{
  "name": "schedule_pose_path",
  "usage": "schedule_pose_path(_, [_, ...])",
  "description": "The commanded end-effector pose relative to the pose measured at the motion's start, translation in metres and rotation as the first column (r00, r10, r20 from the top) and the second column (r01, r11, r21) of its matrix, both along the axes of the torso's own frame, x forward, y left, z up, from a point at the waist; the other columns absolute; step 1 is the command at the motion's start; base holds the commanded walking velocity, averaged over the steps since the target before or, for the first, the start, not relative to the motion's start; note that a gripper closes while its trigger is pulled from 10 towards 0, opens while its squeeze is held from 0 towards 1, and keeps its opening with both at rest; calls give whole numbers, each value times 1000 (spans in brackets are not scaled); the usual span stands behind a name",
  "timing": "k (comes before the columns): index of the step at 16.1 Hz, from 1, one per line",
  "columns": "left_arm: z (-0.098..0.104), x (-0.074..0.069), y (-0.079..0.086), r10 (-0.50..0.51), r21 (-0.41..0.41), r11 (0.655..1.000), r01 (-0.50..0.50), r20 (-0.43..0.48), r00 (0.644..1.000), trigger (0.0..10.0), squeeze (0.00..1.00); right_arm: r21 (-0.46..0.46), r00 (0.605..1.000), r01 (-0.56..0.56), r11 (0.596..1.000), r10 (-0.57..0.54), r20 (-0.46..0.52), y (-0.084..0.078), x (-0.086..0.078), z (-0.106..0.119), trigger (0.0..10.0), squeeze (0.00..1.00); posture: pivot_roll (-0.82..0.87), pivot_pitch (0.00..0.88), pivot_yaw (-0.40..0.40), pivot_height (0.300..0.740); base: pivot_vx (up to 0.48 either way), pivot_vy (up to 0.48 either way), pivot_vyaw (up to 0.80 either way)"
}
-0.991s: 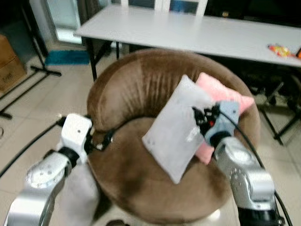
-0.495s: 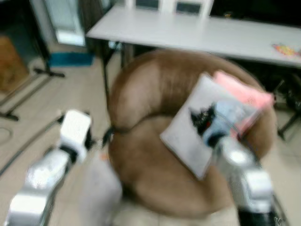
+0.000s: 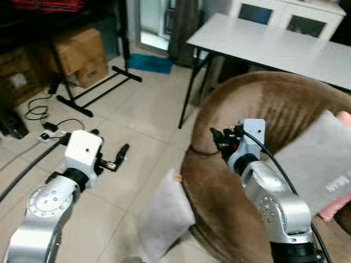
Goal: Move the pillow to the sofa from floor
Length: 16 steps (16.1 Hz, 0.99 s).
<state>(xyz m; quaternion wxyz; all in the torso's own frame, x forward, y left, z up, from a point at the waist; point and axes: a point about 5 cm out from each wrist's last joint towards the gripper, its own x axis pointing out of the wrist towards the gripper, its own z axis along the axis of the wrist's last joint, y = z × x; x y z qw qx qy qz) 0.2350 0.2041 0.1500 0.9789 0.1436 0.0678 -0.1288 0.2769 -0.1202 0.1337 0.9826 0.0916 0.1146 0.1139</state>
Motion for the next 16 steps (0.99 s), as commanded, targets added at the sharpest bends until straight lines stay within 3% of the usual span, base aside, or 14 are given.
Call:
schedule_pose_path(1, [1, 2, -5, -19, -4, 1000, 19, 13, 1000, 10000, 0, -26, 999, 45, 999, -45, 1, -10, 0, 0, 10000, 0, 14, 0, -48, 740, 0, 0, 0])
schedule_pose_path(4, [1, 3, -4, -16, -5, 1000, 16, 13, 1000, 10000, 0, -41, 998, 60, 997, -60, -9, -12, 1, -2, 10000, 0, 14, 0, -48, 740, 91, 0, 0])
schedule_pose_path(10, [-1, 2, -5, -27, -11, 1000, 27, 4, 1000, 10000, 0, -46, 998, 55, 997, -56, -28, -12, -2, -6, 10000, 0, 14, 0, -48, 740, 319, 0, 695])
schedule_pose_path(14, [-3, 2, -6, -30, 3, 1000, 30, 5, 1000, 10000, 0, -84, 998, 36, 996, -39, -39, -17, -4, -12, 10000, 0, 16, 0, -47, 736, 0, 0, 0])
schedule_pose_path(16, [-7, 0, -1, -15, 25, 1000, 14, 19, 1000, 10000, 0, -82, 998, 58, 995, -61, -35, -21, -7, -15, 10000, 0, 17, 0, -47, 707, 0, 0, 0])
